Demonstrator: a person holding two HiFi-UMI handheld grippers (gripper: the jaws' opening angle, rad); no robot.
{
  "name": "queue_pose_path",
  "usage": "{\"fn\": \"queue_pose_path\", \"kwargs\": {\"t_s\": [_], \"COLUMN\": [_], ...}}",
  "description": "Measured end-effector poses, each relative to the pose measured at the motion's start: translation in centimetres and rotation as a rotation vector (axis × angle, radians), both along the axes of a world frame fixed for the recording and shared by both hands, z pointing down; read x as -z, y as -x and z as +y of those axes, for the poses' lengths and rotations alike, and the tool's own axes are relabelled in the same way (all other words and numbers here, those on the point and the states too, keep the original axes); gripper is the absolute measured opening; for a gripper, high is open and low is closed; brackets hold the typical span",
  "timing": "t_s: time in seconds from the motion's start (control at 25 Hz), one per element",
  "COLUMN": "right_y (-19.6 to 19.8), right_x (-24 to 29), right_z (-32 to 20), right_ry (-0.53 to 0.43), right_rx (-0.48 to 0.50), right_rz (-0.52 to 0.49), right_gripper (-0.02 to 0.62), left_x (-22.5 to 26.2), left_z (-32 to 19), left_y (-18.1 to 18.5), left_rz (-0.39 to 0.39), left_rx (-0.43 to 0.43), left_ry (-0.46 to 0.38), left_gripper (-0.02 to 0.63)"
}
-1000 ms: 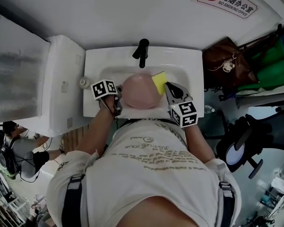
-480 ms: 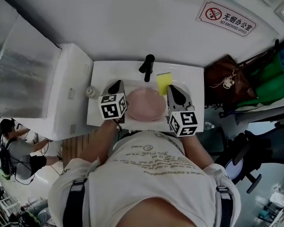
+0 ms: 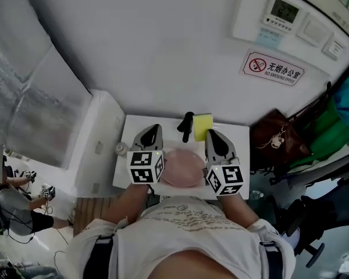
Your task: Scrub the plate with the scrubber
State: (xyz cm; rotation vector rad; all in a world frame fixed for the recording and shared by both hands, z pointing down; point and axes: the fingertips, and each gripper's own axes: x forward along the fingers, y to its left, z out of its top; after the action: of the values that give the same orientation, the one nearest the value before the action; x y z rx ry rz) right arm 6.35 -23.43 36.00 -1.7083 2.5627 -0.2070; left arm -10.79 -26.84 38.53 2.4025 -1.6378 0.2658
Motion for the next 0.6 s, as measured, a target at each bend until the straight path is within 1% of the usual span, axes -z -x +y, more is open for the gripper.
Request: {"fn": "queue_pose_path", "kwargs": {"t_s": [0.16,0.32,0.6], "right_y": [0.5,0.4,0.3], "right_x": [2.0,3.0,3.4], "right_z": [-1.1,-1.9,-3.1], "right_ry": [-0.043,-0.075,-0.077], "right_rx": [0.006,-0.013,-0.024], "right_rz": [-0.001,0.018,0.021], "right_gripper": [0.034,0.034,0.034], "left_x": [2.6,3.2,4.2], "left_z": [-0.5,-1.1,-1.4], "left_y": [-0.5,-1.1,-1.9], "left_rz": [-0.017,-0.010,-0.029], "left_rx": [-0.002,-0.006,-0.012], "left_ry": [-0.068,-0.068,-0.096], "left_gripper": [0.023,0.023,0.025]}}
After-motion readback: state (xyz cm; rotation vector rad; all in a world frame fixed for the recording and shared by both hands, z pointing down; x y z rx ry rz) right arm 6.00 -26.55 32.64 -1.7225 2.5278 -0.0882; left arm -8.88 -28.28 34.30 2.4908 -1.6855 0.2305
